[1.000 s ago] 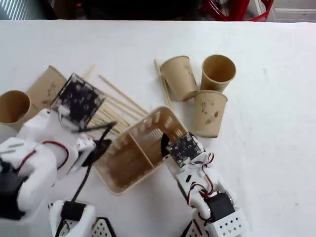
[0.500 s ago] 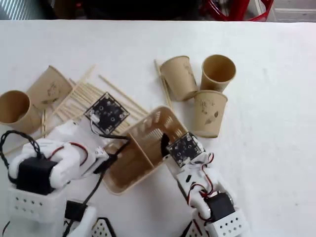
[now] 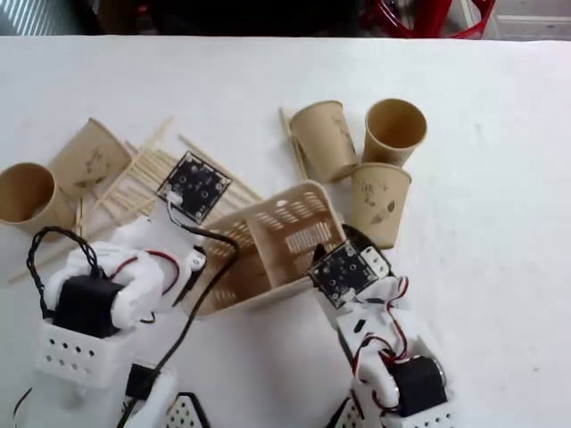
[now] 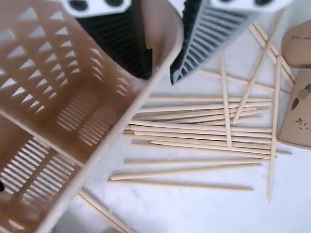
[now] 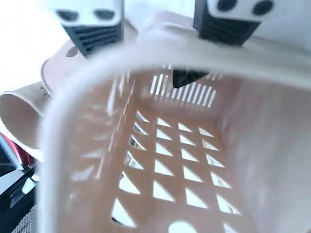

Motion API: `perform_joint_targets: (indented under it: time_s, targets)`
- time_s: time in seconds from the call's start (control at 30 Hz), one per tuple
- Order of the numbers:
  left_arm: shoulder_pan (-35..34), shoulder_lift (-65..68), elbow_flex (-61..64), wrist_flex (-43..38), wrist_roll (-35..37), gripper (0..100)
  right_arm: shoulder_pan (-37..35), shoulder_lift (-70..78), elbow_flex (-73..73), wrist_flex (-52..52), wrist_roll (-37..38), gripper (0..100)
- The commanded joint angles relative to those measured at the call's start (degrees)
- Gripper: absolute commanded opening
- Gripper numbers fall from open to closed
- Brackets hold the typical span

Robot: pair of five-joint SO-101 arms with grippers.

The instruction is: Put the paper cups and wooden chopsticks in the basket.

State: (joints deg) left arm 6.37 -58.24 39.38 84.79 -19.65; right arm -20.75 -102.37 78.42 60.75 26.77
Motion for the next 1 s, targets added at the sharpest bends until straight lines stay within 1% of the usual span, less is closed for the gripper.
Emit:
perform_joint_targets:
  time_s: [0.0, 0.1, 0.2, 0.4, 0.5, 0.63, 0.87, 0.97]
  targets:
    - [-0.48, 0.22, -1.05, -0.44, 0.88, 2, 2.15, -0.22, -5.80, 4.88, 0.44, 8.8]
    - [-0.48, 4.35, -4.31, 1.85, -0.35, 2, 1.54, -0.22, -5.54, 7.69, 2.29, 8.8]
    - [-0.48, 10.95, -11.16, 4.75, -0.18, 2, 1.27, -0.22, -5.54, 9.36, 3.96, 10.3]
    - [-0.48, 22.90, -28.40, 12.31, 1.93, 2, 1.19, -0.66, -5.63, 9.19, 3.60, 23.2]
    - [-0.48, 28.70, -34.46, 15.82, 2.46, 2, 1.19, -0.66, -5.98, 9.27, 3.60, 28.1]
    - [-0.48, 33.54, -37.63, 17.05, 2.29, 2, 1.19, -0.75, -8.70, 9.54, 3.60, 29.5]
    - [-0.48, 38.99, -37.98, 17.23, 2.29, 2, 1.19, -0.75, -17.67, 11.74, 3.60, 29.5]
    - [-0.57, 40.66, -38.86, 17.32, 2.11, 2, 0.40, -0.75, -18.02, 11.47, 3.60, 29.5]
